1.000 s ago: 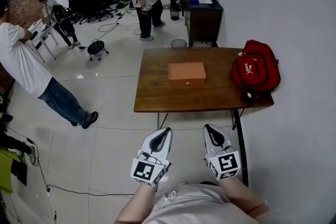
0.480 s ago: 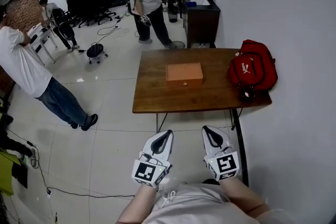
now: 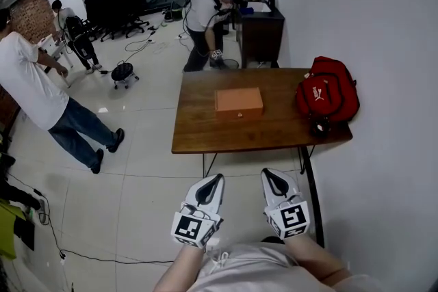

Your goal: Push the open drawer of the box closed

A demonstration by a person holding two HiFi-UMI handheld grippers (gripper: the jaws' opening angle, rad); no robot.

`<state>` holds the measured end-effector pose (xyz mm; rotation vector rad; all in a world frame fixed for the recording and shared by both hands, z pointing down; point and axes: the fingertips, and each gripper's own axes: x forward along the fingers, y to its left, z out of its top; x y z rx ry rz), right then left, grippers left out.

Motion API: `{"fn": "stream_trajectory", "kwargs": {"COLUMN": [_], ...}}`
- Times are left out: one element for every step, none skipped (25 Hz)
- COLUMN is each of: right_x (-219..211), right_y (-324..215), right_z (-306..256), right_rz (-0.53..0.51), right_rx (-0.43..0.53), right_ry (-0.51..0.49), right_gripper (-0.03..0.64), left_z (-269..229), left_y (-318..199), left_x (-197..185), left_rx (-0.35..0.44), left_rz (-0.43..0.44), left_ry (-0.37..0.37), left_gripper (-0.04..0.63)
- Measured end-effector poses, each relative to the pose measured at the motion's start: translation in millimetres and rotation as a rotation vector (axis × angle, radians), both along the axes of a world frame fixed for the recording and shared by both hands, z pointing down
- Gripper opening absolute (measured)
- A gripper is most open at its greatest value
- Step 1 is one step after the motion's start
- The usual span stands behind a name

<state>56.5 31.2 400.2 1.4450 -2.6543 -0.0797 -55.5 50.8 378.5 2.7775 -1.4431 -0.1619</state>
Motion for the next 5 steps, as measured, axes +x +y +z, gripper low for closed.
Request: {"fn": "stream_trajectory", "kwargs": {"right_x": [0.9,2.3,3.9,5.3,6.8], "right_y": [0.8,1.6,1.7,1.5,1.0], "right_z": [1.9,3.1,3.3,3.0,2.5], "right_rz": [0.003,0.01,0.02,0.031,0.043], "right_rx": [-0.008,-0.017,-0.024,-0.029,-0.034], "right_ry": [-0.002,-0.01,-0.021,-0.033,-0.046], "right_gripper": [0.008,0.008,0.008,0.008,0.008], "left_z": [1.6,3.9,6.6,9.0,11.2], "left_y": [1.5,3.1,4.1,4.7,5.2], "left_x": [0.0,-1.2,-3.5,-6.3,-9.2], "left_rx": [-0.005,-0.016,-0.029,-0.043,-0.056], "left_rz": [-0.001,-0.003,-0.007,-0.012,-0.017], "left_ry": [0.006,0.011,0.011,0.01,0.007], "left_gripper": [0.006,0.006,0.006,0.006,0.006]}}
